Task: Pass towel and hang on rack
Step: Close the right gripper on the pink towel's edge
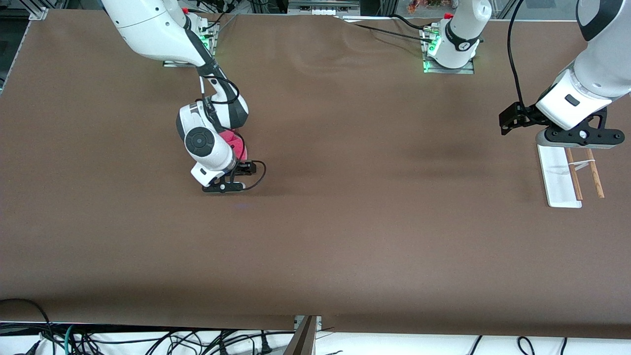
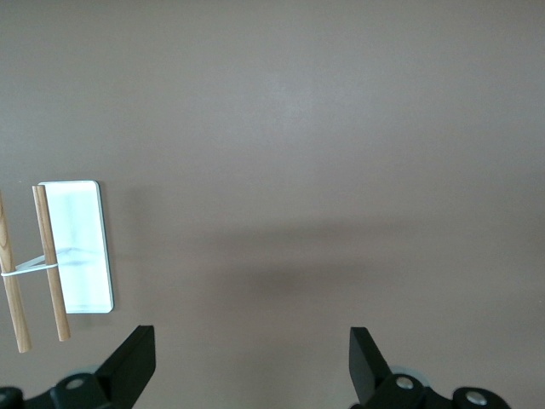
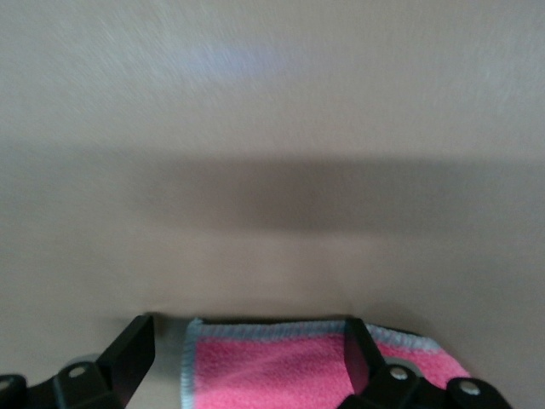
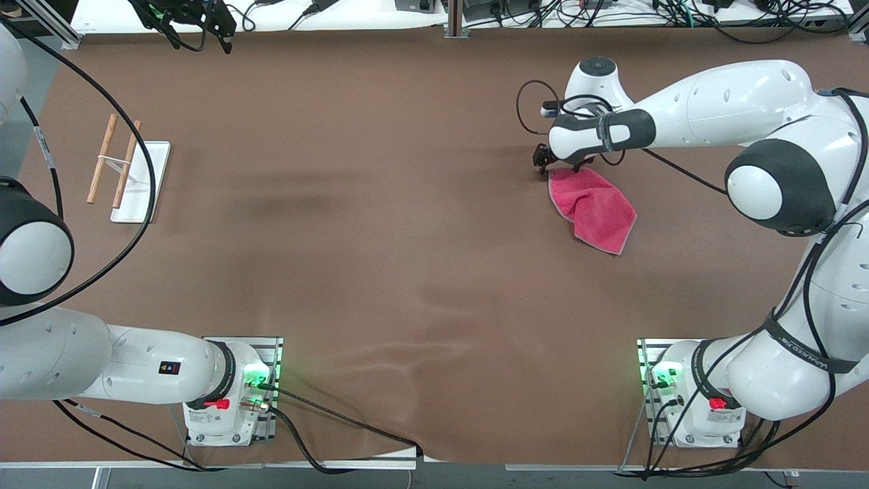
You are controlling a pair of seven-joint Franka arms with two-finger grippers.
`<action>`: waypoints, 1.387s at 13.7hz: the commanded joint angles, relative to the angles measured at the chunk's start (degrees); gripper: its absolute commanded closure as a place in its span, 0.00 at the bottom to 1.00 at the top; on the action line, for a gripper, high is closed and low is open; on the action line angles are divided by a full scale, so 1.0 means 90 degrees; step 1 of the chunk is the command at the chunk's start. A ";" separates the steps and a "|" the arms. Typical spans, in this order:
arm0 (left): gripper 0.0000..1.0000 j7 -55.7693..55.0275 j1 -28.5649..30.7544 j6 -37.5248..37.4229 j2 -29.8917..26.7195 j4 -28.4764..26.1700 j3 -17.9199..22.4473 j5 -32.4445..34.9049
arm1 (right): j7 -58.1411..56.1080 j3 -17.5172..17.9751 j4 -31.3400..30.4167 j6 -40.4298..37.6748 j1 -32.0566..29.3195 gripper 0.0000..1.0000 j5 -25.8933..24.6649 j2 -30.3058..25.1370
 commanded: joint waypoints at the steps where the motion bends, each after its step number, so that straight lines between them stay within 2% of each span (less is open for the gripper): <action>1: 0.00 -0.0060 0.0013 -0.0061 0.0090 0.0178 0.0000 -0.0005 | 0.0083 0.0031 -0.0454 0.0142 0.0032 0.28 0.0095 -0.0371; 3: 0.00 -0.0060 0.0014 -0.0061 0.0090 0.0178 0.0000 -0.0005 | 0.0034 0.0031 -0.0454 0.0123 0.0022 0.66 0.0095 -0.0410; 5: 0.00 -0.0060 0.0014 -0.0061 0.0090 0.0178 0.0000 -0.0005 | 0.0015 0.0031 -0.0454 0.0094 0.0022 0.99 0.0095 -0.0420; 14: 0.00 -0.0060 0.0014 -0.0061 0.0090 0.0178 0.0000 -0.0005 | 0.0005 0.0031 -0.0357 -0.0208 0.0022 1.00 0.0115 -0.0517; 19: 0.00 -0.0060 0.0023 -0.0061 0.0090 0.0178 0.0000 -0.0015 | 0.0015 0.0011 0.0354 -0.1729 0.0022 1.00 0.0124 -0.0830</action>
